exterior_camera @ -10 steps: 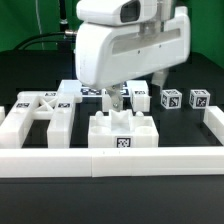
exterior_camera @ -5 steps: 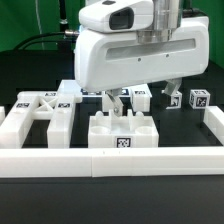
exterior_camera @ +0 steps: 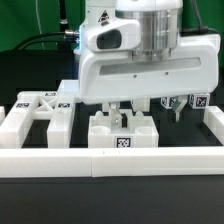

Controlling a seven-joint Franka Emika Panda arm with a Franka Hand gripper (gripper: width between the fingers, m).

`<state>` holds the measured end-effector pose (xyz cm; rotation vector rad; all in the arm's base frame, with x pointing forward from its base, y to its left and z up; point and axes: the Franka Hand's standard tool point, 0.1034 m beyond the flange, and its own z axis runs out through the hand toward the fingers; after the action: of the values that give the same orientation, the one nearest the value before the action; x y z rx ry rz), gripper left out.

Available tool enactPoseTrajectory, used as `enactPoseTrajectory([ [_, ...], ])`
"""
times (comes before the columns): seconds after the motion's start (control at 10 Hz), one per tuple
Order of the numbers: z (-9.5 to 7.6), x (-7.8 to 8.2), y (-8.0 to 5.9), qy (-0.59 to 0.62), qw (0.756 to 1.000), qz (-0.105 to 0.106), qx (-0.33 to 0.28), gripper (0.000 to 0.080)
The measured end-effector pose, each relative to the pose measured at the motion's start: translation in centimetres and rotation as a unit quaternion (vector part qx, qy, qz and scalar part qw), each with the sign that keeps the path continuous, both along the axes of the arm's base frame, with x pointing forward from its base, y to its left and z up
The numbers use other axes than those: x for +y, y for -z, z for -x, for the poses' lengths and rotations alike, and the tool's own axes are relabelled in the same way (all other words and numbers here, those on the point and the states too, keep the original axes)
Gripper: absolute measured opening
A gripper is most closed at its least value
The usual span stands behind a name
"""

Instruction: Assemble chair

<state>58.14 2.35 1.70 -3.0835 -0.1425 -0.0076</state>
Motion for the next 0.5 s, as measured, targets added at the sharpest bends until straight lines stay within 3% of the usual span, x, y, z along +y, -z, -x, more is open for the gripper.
enactPoseTrajectory([
  [0.2,0.21,0.13,0.93,-0.004,1.000,0.000,0.002,0.0649],
  [0.5,0.32,0.29,1.03,-0.005,1.000,-0.001,0.001,0.0620],
])
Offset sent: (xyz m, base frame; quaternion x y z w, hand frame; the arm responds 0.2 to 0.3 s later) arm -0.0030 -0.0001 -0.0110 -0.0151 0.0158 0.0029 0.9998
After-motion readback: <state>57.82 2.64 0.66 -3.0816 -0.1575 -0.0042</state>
